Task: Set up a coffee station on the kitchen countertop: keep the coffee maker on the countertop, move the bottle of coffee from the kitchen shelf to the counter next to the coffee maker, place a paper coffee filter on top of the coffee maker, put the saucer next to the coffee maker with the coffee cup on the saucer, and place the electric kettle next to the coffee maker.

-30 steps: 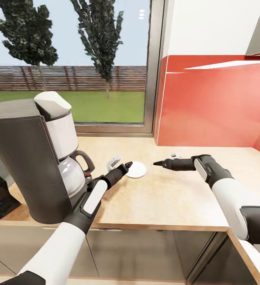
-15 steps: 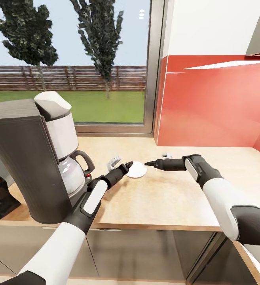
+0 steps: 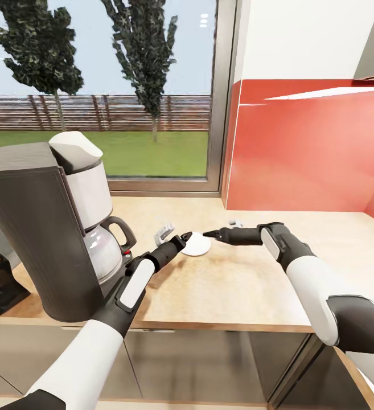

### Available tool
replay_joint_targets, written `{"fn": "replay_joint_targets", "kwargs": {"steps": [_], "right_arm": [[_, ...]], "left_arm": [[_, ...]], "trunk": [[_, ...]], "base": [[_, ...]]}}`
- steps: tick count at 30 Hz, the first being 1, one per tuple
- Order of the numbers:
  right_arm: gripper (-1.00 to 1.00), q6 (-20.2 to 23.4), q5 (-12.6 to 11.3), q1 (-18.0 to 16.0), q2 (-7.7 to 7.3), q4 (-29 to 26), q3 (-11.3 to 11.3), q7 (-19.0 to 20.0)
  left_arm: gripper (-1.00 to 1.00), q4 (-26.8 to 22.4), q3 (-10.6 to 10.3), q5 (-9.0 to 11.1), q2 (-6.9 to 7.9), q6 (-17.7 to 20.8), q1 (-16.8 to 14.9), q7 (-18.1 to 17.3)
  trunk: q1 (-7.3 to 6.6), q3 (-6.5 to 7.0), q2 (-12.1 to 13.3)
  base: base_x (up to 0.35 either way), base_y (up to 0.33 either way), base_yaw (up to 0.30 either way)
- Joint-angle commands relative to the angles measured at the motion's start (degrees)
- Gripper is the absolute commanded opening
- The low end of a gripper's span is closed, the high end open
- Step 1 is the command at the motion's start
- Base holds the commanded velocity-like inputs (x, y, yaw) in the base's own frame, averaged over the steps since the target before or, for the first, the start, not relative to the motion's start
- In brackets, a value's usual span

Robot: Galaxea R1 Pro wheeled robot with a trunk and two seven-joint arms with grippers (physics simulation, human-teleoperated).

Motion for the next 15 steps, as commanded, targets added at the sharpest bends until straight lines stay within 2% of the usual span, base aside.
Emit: {"fn": "replay_joint_targets", "kwargs": {"steps": [1,10,15], "right_arm": [[1.00,0.25,-0.96,-0.04,0.24,-0.03,0.19,-0.20],[1.00,-2.57,-2.20,-0.04,2.65,0.16,0.08,-0.42],[1.00,-2.91,-2.28,-0.04,3.05,1.37,0.02,-0.43]], "left_arm": [[1.00,-0.10,-0.05,0.59,0.00,0.17,-0.03,0.50],[1.00,-0.10,-0.05,0.59,0.00,0.17,-0.03,0.49],[1.00,-0.10,-0.05,0.59,0.00,0.17,-0.03,0.48]], "trunk": [[0.00,-0.06,-0.03],[0.00,-0.06,-0.03],[0.00,-0.06,-0.03]], "base": [[0.000,0.000,0.000],[0.000,0.000,0.000],[0.000,0.000,0.000]]}}
